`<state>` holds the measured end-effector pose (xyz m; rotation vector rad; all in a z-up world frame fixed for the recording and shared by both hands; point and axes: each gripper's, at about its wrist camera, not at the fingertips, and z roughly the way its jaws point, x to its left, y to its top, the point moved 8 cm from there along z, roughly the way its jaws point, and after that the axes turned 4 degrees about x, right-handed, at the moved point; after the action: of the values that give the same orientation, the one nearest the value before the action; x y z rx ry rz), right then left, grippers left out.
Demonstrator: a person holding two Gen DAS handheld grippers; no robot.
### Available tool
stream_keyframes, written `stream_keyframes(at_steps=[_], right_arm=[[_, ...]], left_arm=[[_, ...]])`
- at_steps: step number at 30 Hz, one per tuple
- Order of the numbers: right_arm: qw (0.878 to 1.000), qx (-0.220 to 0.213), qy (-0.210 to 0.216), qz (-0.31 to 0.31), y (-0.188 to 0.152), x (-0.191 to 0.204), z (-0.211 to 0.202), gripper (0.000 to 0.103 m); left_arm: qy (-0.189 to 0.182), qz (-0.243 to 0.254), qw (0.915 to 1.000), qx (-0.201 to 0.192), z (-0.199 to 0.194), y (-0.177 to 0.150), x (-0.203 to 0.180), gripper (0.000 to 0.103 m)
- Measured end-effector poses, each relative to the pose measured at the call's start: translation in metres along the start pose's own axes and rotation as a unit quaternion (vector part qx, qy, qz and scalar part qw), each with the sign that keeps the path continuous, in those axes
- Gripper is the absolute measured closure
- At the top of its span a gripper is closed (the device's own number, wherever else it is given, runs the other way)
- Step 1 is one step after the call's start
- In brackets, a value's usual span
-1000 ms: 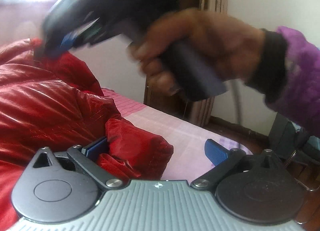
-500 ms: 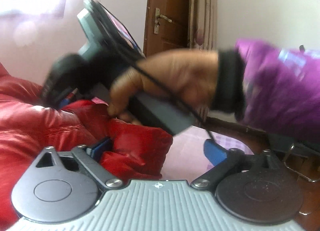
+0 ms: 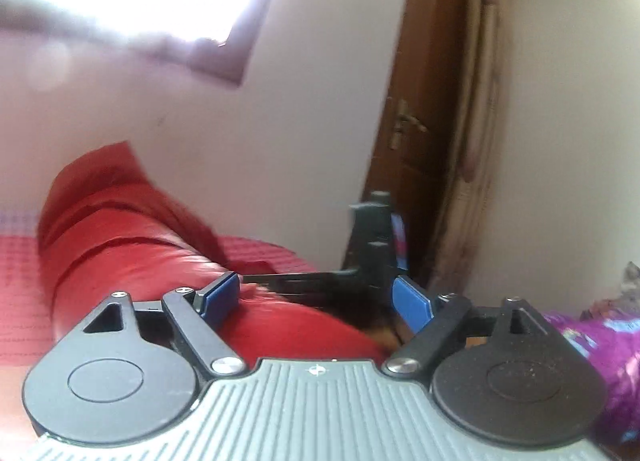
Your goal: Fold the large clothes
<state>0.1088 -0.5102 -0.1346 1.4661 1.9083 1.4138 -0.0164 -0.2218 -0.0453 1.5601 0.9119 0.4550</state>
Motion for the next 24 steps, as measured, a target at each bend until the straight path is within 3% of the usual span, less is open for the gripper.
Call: stream_keyframes(at_steps=[6,15,20,24], right_arm=[[1.0,-0.026,-0.006,-0.002,-0.006,0.002,-0.004,0.088],[1.0,-0.016,-0.023,0.0,-0.006,-0.002,0.007,0.088],[0.999,-0.015,-0.029,0.023,-0.009,-0.004,0.005,0.088],[0.998,-0.019,-0.042,0.036,-0.011,0.018,0.009,0.088]], left_arm=[[0.012,0.023,0.9991,0.032,0.009,-0.014,0.003,0.019],[-0.016,-0.015,0.998,0.06,0.014,-0.026,0.037,0.02],[-0.017,-0.028,0.9967,0.074,0.01,-0.016,0.053,0.02],[-0.002,-0.037,0.9965,0.076,-0.013,-0.016,0.068,0.02]])
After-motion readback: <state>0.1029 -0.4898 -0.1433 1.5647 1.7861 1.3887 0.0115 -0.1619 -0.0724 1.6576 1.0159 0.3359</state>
